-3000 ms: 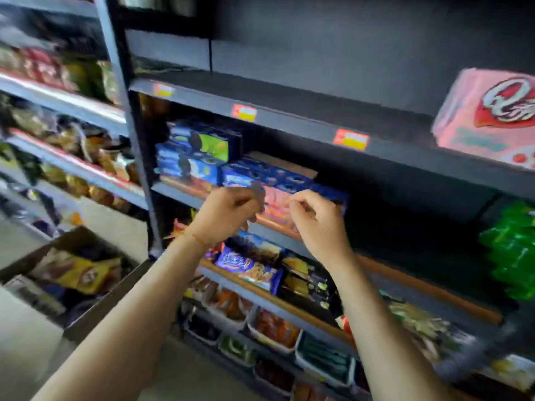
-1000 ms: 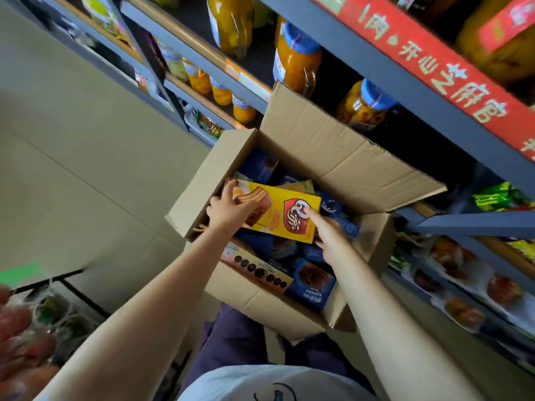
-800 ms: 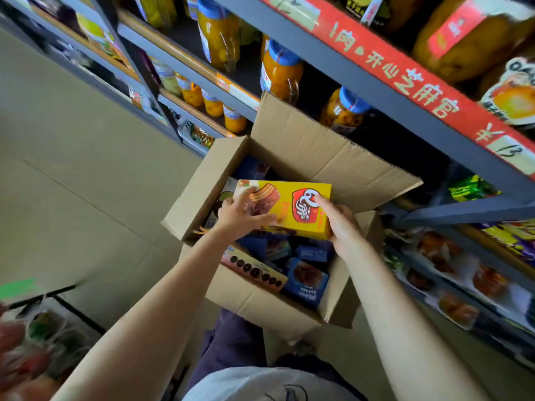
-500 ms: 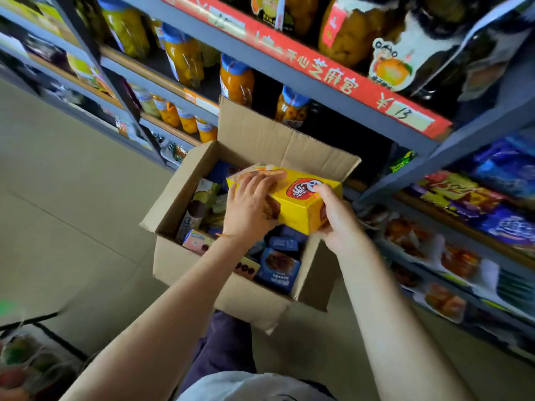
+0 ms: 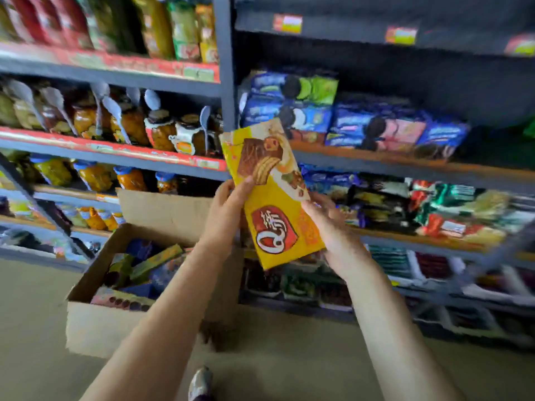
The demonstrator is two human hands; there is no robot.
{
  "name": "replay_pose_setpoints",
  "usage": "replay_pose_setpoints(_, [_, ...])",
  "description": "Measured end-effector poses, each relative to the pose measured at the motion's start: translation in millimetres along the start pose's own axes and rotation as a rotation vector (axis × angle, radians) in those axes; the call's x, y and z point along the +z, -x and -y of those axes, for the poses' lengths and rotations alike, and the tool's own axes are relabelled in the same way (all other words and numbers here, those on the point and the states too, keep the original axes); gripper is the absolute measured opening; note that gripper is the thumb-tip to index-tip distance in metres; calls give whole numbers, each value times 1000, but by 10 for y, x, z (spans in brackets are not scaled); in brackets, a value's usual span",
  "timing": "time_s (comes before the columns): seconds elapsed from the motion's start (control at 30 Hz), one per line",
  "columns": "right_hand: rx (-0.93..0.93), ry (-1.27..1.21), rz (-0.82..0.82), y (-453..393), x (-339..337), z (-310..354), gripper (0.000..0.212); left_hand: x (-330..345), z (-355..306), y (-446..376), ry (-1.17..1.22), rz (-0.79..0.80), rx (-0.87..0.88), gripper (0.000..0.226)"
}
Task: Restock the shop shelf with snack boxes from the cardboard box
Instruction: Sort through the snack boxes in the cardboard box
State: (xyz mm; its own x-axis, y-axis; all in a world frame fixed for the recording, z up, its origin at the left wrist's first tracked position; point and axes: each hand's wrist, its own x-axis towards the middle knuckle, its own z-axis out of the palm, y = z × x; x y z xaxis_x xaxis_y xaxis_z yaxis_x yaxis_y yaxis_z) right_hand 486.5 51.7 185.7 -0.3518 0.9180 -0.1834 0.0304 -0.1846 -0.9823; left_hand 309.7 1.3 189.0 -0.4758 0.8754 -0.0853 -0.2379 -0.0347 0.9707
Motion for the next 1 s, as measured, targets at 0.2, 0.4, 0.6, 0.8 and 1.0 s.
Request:
replay_pose_setpoints(0.2, [-256,25,-117,430,-934,658,27,1185,-526,347,12,282,106,26])
replay_pose_setpoints(0.4, [-472,-190,-357,319,-1657,1068,50,2236,-766,273,-62,545,294,52])
replay_pose_setpoints(0.6, [-776,-7,-511,80,-2410,1610,48,3023,-1041,-175,-303,409,756,72])
replay_pose_setpoints(0.8, [-1106,617,-1024,34,-3156,2123,91,3858,-1561,-473,-684,328,1213,74])
replay_pose_setpoints(1.0, [-1044,1339,-1211,-59,-3893,2347,76,4835,-1737,-567,-1115,181,1741,72])
